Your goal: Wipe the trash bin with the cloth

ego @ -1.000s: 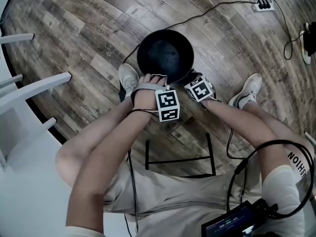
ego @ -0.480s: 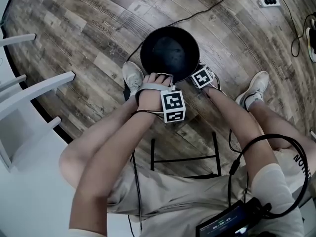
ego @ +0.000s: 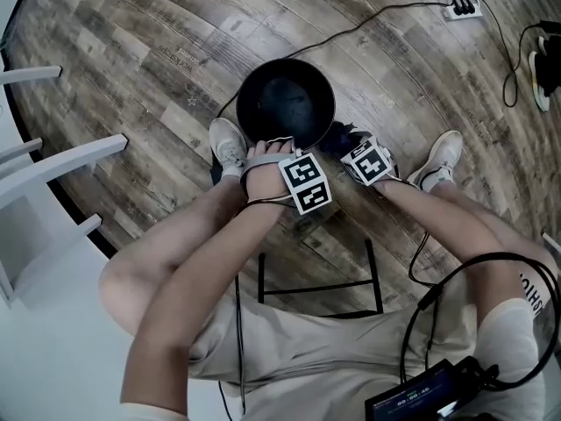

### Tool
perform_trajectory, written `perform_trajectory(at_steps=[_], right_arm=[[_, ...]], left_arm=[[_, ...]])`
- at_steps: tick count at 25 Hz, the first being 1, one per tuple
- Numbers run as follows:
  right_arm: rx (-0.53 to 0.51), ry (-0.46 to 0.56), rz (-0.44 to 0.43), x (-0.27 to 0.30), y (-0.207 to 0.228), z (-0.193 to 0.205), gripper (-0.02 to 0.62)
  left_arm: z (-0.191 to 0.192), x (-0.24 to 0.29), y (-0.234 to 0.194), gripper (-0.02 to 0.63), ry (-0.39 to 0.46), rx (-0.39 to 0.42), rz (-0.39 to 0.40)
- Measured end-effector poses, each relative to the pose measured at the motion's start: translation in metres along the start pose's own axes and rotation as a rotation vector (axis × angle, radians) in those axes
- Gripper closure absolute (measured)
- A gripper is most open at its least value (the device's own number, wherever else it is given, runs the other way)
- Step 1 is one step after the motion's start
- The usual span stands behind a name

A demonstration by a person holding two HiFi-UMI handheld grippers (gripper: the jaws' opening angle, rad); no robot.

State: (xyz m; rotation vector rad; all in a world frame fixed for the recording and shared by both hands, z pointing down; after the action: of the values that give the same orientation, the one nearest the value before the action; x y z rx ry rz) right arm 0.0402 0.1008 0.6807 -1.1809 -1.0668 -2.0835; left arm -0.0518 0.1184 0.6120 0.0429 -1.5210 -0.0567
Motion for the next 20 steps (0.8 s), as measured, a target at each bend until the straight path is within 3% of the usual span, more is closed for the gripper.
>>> perform_trajectory(at_steps=[5, 8, 11, 16, 20], right_arm=[[-0.06, 0.046, -0.023, -0.043, -0.012, -0.016, 0.518], [-0.05, 0.051, -0.011, -0.06, -0.02, -0.019, 0.518], [0.004, 0.059, -0.032, -0.071, -0.034, -0.018, 0.518], [0.082, 0.08, -0.097, -0.078, -0.061, -0.028, 0.518], [0.123, 0.099, -0.127, -0.076, -0.075, -0.038, 0.518]], left_arm=[[-0.016, -0.001, -0.002, 0.589, 0.021, -0.186, 0.053], [-0.018, -0.005, -0.003, 0.588, 0.044, -0.24, 0.051], [-0.017, -0.012, 0.0, 0.588, 0.09, -0.221, 0.044], [-0.002, -0.014, 0.005, 0.578, 0.074, -0.084, 0.034], [0.005, -0.012, 0.008, 0.578, 0.051, -0.084, 0.026]])
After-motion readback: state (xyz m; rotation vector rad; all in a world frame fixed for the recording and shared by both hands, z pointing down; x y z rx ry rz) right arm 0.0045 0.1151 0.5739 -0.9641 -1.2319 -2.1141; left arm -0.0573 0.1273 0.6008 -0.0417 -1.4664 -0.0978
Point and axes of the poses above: the fingertips, and each gripper's own axes: x forward along the fingers, y to its right, z out of its underside, the point moved 1 cm from there along -x, backward along the fingers, and after that the axes turned 13 degrees about x, right-handed, at the moved point
